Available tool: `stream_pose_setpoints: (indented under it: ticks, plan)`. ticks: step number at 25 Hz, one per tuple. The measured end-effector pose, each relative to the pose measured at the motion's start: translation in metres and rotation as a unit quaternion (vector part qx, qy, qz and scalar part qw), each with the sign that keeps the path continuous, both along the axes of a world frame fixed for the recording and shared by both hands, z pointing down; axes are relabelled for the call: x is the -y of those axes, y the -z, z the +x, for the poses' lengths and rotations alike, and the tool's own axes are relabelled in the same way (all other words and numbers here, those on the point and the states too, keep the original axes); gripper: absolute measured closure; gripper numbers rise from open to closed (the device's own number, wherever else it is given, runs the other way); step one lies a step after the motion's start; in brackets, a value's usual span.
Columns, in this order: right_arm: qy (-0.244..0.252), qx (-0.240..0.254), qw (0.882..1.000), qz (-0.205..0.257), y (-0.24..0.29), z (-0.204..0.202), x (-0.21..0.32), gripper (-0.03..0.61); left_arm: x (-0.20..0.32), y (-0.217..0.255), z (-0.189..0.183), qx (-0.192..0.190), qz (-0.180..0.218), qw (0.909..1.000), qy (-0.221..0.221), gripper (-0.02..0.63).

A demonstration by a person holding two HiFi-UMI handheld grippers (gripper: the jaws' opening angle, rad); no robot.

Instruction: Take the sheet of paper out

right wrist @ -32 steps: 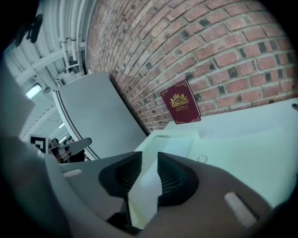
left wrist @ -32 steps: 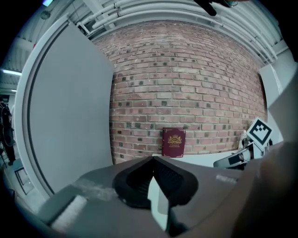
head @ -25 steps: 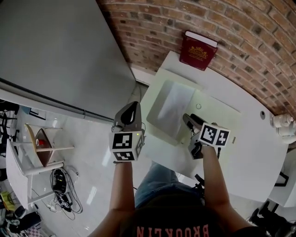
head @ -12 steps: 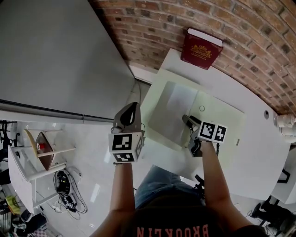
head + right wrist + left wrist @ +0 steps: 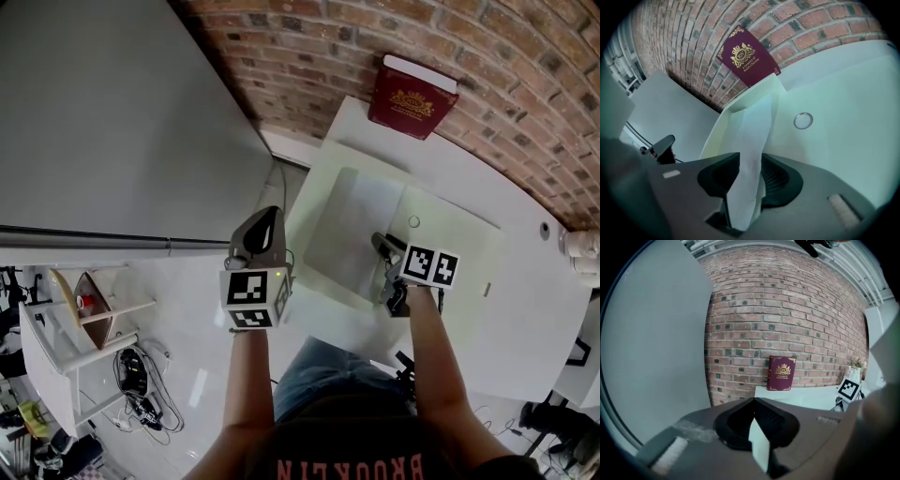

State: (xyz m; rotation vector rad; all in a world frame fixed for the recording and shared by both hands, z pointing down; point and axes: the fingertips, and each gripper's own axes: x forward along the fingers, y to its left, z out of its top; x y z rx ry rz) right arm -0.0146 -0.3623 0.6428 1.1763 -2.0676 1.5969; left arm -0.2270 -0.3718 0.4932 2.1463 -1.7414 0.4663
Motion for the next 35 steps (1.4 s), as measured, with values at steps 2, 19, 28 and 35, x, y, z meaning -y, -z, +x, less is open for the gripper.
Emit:
stream_pose_setpoints:
  ticks: [2, 19, 28, 35]
  plan:
    - [-0.002, -0.009, 1.000, -0.004, -0.003, 0.000, 0.000, 0.451, 0.003, -0.001, 0.001, 0.000, -0.002, 1.0000, -0.004, 0.614]
    - [-0.023, -0.035, 0.999, -0.002, 0.001, 0.010, -0.005, 0.577, 0.021, -0.001, 0.005, -0.020, 0.017, 0.9990, -0.036, 0.614]
    - [-0.032, -0.056, 0.998, 0.007, 0.006, 0.029, -0.013, 0.577, 0.017, 0.000, 0.020, -0.024, 0.020, 0.9982, -0.052, 0.614]
    - [-0.024, -0.063, 0.998, 0.011, 0.011, 0.040, -0.017, 0.577, 0.014, 0.008, 0.034, -0.022, 0.025, 0.9980, -0.054, 0.614]
